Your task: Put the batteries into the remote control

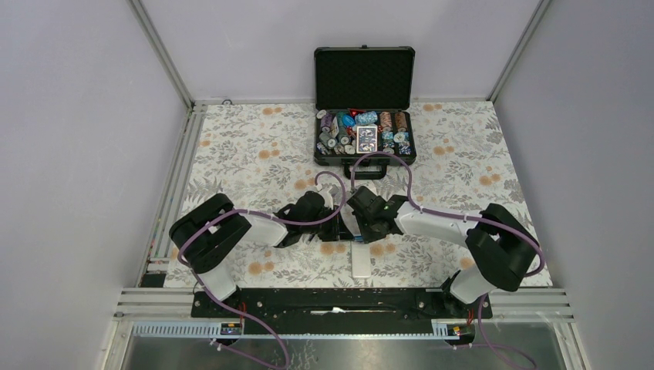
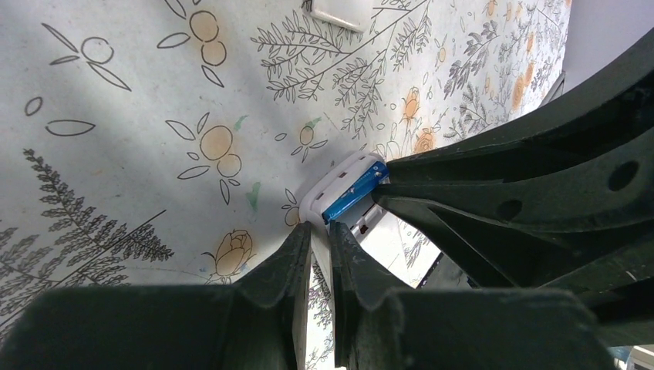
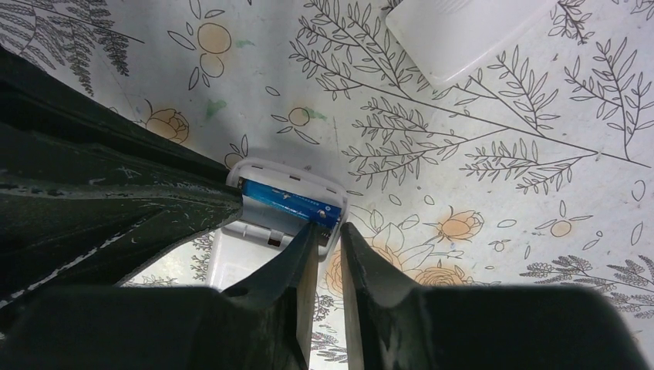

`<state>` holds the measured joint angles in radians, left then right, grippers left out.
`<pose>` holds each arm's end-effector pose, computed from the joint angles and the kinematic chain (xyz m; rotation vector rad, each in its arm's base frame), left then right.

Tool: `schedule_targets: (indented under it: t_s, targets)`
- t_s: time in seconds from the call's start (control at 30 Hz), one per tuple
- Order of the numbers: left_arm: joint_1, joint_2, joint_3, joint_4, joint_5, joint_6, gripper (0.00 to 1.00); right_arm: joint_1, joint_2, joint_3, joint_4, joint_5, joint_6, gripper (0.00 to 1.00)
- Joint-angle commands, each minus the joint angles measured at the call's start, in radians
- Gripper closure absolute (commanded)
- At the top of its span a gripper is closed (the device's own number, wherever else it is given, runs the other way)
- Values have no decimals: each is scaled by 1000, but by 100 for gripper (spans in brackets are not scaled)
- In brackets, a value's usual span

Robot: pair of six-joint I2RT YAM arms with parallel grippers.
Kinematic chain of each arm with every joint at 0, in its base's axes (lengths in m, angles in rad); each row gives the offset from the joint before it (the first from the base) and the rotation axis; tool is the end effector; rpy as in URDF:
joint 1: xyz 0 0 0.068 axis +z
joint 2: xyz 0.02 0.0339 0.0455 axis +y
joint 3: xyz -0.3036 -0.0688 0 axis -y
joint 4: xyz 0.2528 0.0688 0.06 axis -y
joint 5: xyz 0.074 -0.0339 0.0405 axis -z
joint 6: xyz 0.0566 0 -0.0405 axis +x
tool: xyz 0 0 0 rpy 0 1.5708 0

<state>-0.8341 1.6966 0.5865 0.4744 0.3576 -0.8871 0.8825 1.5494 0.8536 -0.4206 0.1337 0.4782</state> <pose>0.2046 -0.2551 0.1395 0.1616 2.5028 -1.2504 0.1984 0.2293 0.1841 -0.5002 2.6483 0.2517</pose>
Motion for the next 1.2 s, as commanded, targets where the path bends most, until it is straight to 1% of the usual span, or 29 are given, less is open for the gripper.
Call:
schedule_targets:
  t_s: [0.0,0.53,0.8,1.17]
  targets:
    - [-17,-40,-4,42,5,20,87,10,-12,-27,99,-59,45,76]
    - [-16,-28,-1,38,-2,20,88,10,-124,-20,86,78,38,75]
    - [-17,-28,-3,40,-4,19,88,10,-103,-23,85,67,44,75]
    - [-19,-32,-11,51,-5,-2,88,11,-134,-71,71,56,79,76]
